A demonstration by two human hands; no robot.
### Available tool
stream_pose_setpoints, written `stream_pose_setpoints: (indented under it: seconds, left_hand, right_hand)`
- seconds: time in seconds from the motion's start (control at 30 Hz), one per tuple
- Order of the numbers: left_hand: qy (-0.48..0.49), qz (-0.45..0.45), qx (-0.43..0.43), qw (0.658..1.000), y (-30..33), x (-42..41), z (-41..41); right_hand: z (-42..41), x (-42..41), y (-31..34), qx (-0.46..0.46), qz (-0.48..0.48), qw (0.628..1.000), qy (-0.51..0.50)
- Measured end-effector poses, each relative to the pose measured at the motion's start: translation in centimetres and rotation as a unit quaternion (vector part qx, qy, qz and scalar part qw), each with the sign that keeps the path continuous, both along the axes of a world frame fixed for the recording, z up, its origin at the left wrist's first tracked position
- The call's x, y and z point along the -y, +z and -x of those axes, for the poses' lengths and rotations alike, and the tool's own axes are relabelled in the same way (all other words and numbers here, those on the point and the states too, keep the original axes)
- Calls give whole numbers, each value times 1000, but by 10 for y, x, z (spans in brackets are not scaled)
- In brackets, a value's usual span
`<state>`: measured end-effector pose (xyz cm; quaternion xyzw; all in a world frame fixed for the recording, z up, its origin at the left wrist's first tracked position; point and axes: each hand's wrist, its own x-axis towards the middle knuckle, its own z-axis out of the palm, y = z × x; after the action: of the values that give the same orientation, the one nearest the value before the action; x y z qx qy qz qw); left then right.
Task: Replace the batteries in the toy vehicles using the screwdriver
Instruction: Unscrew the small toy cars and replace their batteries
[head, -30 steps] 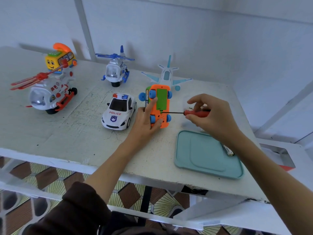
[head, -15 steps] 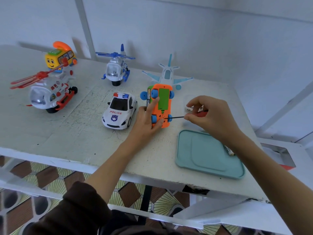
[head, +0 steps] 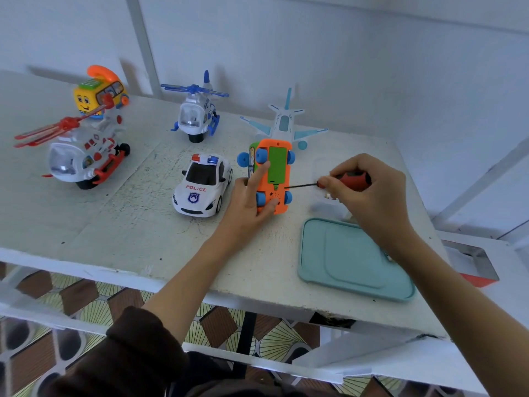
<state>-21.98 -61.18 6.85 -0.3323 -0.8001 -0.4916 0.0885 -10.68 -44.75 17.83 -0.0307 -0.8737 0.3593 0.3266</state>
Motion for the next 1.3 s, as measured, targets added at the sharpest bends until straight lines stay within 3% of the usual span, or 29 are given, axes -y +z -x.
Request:
stream_pose_setpoints:
  seconds: [0.5,1.3]
  left_hand:
    - [5,-7,7,1000,-1,0,-1]
    - [-1,-2,20,1000,-2,0,1]
  right_hand:
    - [3,1,1,29,96,995,27]
    - [5,-1,-1,29,49,998,34]
